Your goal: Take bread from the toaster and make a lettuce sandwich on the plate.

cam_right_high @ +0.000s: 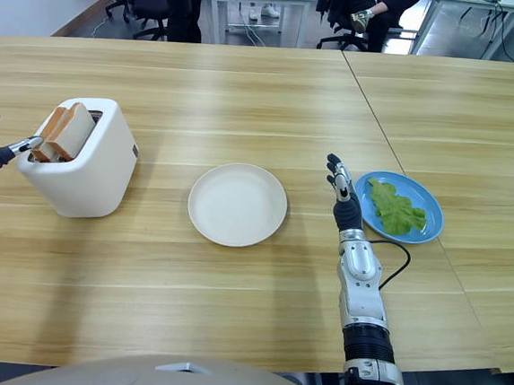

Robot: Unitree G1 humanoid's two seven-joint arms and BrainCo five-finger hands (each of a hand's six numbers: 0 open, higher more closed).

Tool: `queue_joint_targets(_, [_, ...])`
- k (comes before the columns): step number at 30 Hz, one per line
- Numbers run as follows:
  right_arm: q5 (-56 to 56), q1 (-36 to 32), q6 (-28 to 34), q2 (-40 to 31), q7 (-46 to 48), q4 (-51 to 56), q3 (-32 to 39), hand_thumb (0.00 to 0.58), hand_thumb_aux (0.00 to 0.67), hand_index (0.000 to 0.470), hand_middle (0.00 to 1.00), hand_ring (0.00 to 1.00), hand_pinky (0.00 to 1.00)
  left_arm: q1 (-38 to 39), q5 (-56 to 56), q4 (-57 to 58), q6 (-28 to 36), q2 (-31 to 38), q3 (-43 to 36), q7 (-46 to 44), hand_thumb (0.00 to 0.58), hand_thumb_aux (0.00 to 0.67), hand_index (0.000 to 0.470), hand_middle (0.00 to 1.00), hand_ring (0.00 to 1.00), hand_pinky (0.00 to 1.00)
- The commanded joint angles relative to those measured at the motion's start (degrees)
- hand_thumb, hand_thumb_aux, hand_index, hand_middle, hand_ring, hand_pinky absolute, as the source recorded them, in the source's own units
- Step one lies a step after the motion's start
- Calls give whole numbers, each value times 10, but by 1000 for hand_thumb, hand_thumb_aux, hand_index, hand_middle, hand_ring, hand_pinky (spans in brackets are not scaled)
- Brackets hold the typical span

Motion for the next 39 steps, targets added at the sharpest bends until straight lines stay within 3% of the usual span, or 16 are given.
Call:
queue_joint_targets(1, [-6, 6, 8, 0, 0, -2, 4, 0, 0, 0, 0, 0, 0, 2, 13, -19, 0, 0, -7, 1, 0, 0, 0, 0, 0, 0])
queue_joint_targets(25, [-8, 17, 12, 2, -1, -11, 0, 0, 0, 0, 0, 0, 0, -1, 44, 18, 17, 13, -13, 0, 0, 0, 0, 0, 0, 0])
queue_joint_targets(39, [-8, 15, 13, 2, 0, -10, 0, 0, 0, 0, 0, 0, 0, 14, 67, 32, 15, 30, -61, -52, 0, 0, 0, 0, 0, 0])
